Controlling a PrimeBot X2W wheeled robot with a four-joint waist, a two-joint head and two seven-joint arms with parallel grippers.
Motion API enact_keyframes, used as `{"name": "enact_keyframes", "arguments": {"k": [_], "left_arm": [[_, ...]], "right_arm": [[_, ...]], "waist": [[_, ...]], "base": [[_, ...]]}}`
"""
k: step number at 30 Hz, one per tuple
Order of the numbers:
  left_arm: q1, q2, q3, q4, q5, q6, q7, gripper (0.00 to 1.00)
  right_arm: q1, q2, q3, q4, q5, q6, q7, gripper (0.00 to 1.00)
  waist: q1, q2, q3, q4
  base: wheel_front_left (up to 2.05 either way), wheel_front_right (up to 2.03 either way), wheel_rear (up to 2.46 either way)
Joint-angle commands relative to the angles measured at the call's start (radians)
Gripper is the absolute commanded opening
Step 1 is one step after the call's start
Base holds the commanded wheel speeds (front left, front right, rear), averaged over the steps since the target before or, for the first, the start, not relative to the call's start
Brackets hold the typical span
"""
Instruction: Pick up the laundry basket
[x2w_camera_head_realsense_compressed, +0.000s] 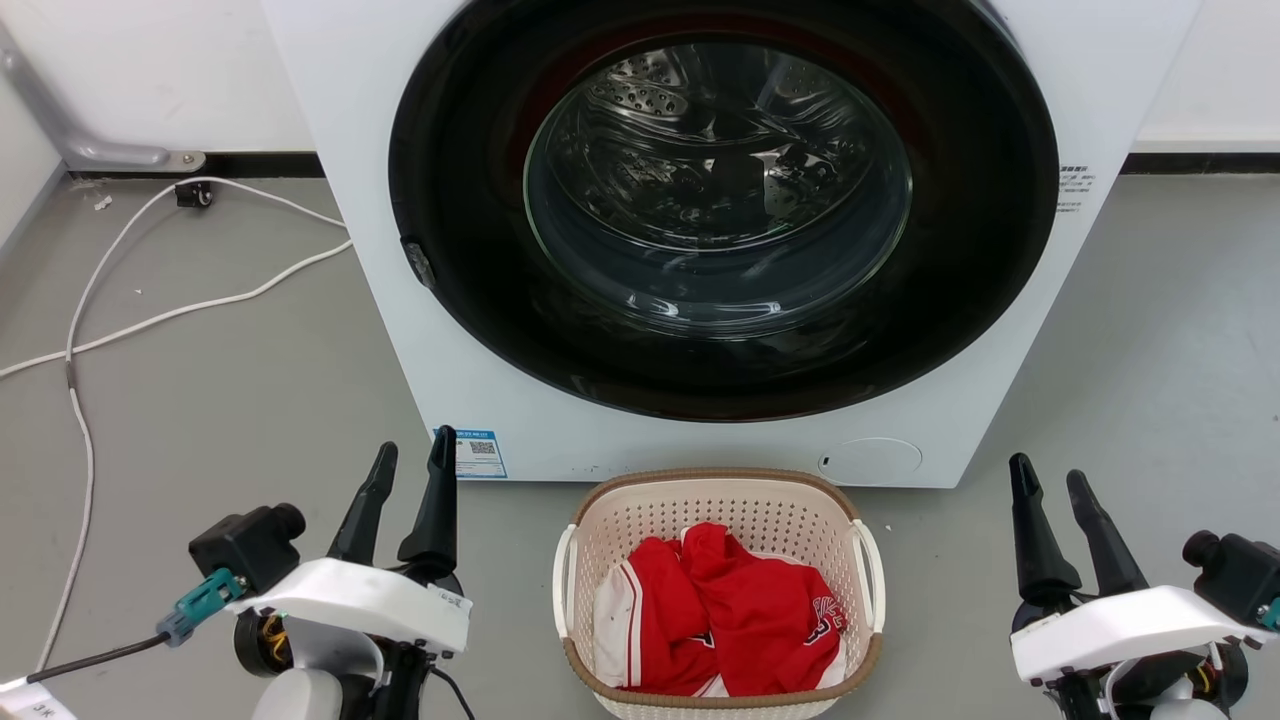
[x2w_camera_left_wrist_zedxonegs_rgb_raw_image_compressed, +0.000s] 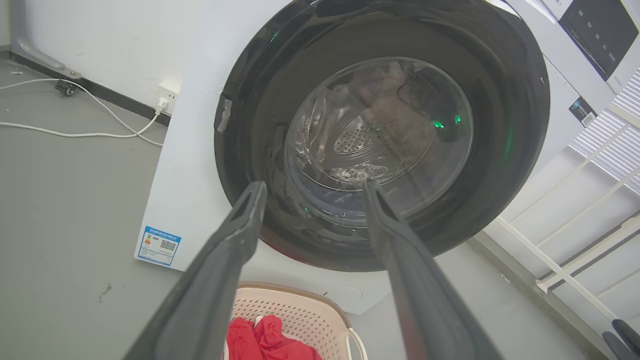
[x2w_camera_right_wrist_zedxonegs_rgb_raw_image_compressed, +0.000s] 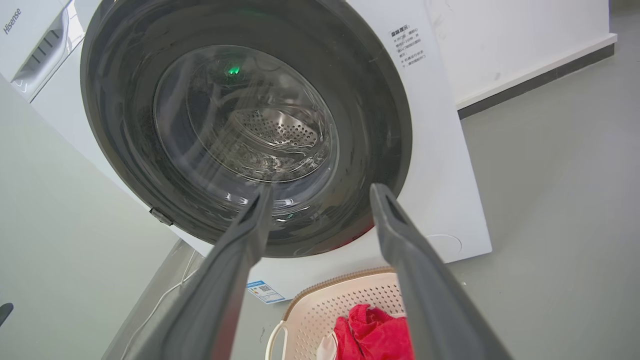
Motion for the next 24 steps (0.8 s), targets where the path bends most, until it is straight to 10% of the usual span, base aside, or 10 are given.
{"name": "enact_keyframes", "arguments": {"k": [1,24], "left_arm": [[-0.024,0.009,-0.005,-0.009,0.030,0.000,-0.009,1.00],[-0.042,0.017,-0.039,0.018,0.277,0.036,-0.070,1.00]], "right_arm": [[-0.004,-0.002,0.001,-0.015,-0.032,0.000,-0.010,1.00],[0.015,0.000,0.025,-0.058,-0.310,0.000,-0.021,1.00]], "waist": [[0.0000,0.0000,-0.001,0.000],[0.0000,0.0000,-0.004,-0.004]], "base": [[0.00,0.00,0.00],[0.00,0.00,0.00]]}}
